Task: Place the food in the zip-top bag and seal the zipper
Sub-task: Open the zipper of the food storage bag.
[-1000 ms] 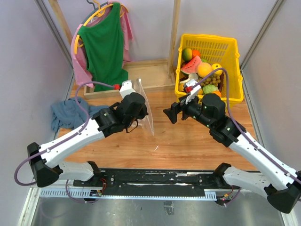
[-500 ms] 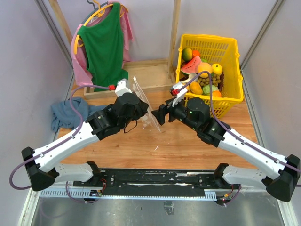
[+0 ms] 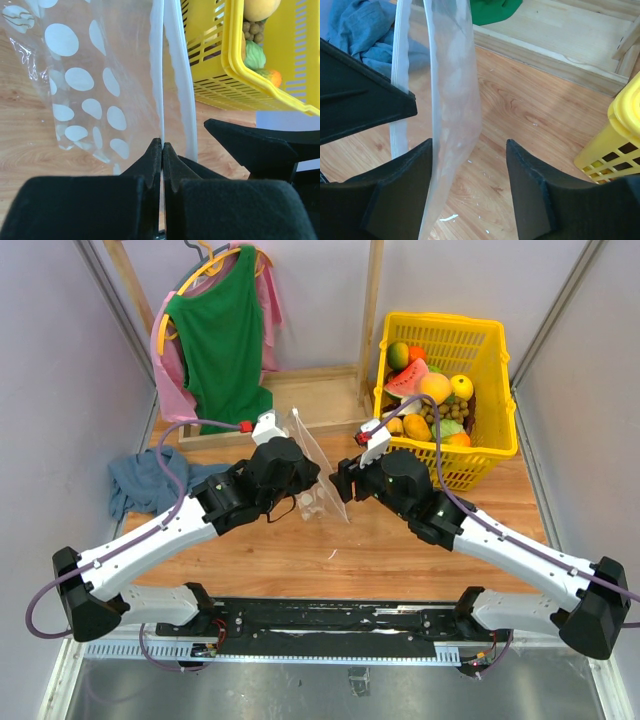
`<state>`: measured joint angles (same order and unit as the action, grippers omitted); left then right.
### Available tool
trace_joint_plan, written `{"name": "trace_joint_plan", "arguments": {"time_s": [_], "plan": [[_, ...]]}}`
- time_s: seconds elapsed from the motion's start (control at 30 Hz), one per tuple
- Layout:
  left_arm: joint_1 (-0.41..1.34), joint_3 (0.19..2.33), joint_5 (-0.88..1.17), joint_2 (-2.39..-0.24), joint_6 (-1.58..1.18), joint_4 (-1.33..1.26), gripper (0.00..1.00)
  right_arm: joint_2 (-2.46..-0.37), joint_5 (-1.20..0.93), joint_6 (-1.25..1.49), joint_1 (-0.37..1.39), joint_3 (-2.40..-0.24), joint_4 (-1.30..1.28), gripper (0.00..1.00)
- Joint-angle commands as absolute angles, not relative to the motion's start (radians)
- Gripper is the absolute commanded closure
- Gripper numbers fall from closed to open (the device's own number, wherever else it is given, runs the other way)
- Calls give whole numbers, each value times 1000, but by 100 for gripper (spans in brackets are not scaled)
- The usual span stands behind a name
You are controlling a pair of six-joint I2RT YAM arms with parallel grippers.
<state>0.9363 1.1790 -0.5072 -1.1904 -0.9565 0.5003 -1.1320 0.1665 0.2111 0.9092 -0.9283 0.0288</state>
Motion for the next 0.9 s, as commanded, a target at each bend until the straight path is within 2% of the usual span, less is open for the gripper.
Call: {"name": "trace_joint_plan", "arguments": {"time_s": [0.0, 0.2, 0.27, 0.5, 0.6, 0.7, 0.87], "plan": [[930, 1187, -498, -1174, -948, 500, 100, -1144, 193, 201, 922, -923, 47, 43], [930, 1187, -464, -1184, -947, 489, 100, -1183, 160, 215, 922, -939, 62, 50], [930, 1191, -454, -1188, -947, 492, 100, -1192, 180, 214, 922, -941, 61, 55], [930, 1229, -483, -1179, -943, 608, 100, -1195, 351, 223, 919, -963, -34, 86], [930, 1236, -515, -1157, -937, 686, 100, -1205, 416, 245, 915, -981, -94, 95], [930, 1260, -537, -1144, -923, 765, 100, -1221, 471, 273, 907, -999, -151, 99], [930, 1313, -582, -1134, -889, 881, 100, -1248, 542, 322, 882, -1032, -248, 99]]}}
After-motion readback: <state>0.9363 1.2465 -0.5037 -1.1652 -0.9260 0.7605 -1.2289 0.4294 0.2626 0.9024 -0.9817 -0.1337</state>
